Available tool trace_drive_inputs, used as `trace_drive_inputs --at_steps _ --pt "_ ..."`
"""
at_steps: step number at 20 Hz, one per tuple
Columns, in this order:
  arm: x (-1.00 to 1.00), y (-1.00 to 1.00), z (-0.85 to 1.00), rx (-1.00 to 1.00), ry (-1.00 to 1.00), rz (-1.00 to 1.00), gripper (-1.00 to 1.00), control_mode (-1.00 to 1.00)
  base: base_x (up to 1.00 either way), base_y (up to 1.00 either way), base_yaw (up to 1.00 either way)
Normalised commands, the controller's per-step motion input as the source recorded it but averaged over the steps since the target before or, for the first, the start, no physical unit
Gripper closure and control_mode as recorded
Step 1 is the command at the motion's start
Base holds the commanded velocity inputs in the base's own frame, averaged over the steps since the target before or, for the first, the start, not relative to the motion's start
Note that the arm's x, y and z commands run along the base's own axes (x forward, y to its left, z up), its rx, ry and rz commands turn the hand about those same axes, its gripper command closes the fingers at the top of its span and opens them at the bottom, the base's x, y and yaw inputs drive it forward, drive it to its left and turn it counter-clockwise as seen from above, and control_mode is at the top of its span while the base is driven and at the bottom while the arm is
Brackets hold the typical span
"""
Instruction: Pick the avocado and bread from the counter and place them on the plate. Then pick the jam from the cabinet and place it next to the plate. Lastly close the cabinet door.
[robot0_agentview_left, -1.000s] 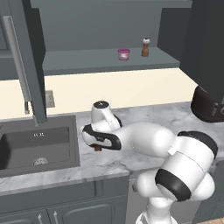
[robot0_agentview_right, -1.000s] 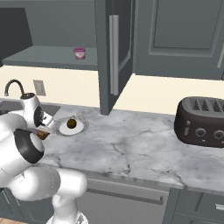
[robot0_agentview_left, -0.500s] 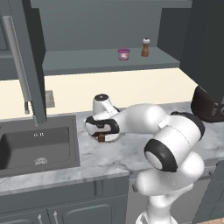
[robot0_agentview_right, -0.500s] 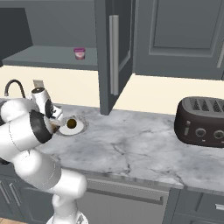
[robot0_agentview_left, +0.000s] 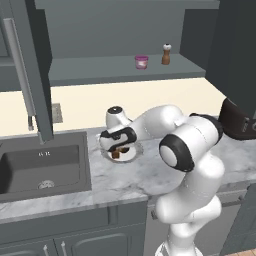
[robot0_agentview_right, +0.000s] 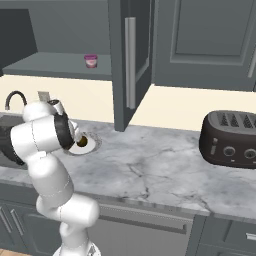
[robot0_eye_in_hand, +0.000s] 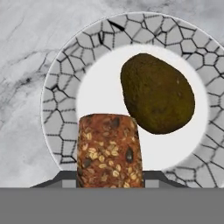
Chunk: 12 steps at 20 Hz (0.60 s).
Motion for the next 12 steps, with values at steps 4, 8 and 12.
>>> trace_drive_inputs --at_steps 4,8,12 --pt "0.16 0.00 -0.24 0.00 0.00 0.00 1.00 -1.00 0.00 0.00 0.00" --pt "0.01 0.00 -0.18 0.00 0.00 0.00 1.00 -1.00 0.00 0.00 0.00" --pt "0.02 0.00 -0.04 0.00 0.00 0.00 -1.00 -1.00 0.00 0.00 0.00"
